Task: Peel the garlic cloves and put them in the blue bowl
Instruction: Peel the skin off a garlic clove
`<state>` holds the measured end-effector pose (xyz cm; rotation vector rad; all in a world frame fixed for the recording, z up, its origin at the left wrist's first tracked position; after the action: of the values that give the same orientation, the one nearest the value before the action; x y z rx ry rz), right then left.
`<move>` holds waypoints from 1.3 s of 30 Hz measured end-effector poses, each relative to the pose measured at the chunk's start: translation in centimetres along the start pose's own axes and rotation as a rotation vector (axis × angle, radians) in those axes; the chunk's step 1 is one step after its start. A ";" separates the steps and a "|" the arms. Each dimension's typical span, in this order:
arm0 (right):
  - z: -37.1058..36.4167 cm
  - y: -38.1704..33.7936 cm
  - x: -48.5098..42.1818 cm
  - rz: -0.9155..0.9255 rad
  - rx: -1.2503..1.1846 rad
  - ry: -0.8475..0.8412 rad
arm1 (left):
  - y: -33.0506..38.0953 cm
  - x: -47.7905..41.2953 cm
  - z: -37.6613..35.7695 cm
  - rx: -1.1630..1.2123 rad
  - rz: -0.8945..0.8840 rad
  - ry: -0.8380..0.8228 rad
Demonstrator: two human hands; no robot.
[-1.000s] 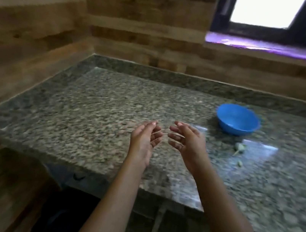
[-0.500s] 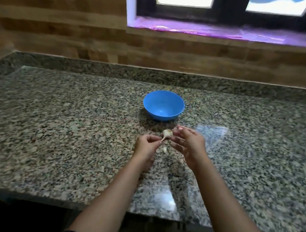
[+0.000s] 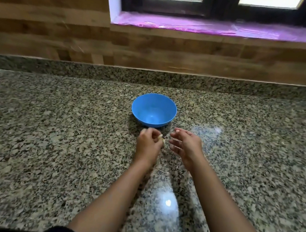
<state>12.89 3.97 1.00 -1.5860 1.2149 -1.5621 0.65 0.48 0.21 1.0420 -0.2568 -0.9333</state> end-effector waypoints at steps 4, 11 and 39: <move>-1.0 -0.7 -1.1 0.012 -0.019 0.003 | 1.8 -4.5 0.1 0.055 -0.031 0.099; -1.0 -1.7 -3.2 0.031 -0.008 0.031 | 2.1 -7.9 -0.1 0.148 0.013 0.112; -0.5 3.5 -3.4 -0.089 0.231 -0.055 | -4.3 -2.4 -3.4 0.104 0.194 -0.400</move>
<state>12.10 5.70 -3.49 -1.5389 0.9090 -1.6386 -1.15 3.67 -4.55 0.8995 -0.7332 -0.9537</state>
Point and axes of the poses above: each hand's wrist, its own x-axis away from the middle knuckle, its own z-axis out of the back of the hand, y = z × x, the point moved 4 cm from there along -x, towards the middle knuckle, and after that the axes turned 12 degrees about y, right-handed, at the moved point
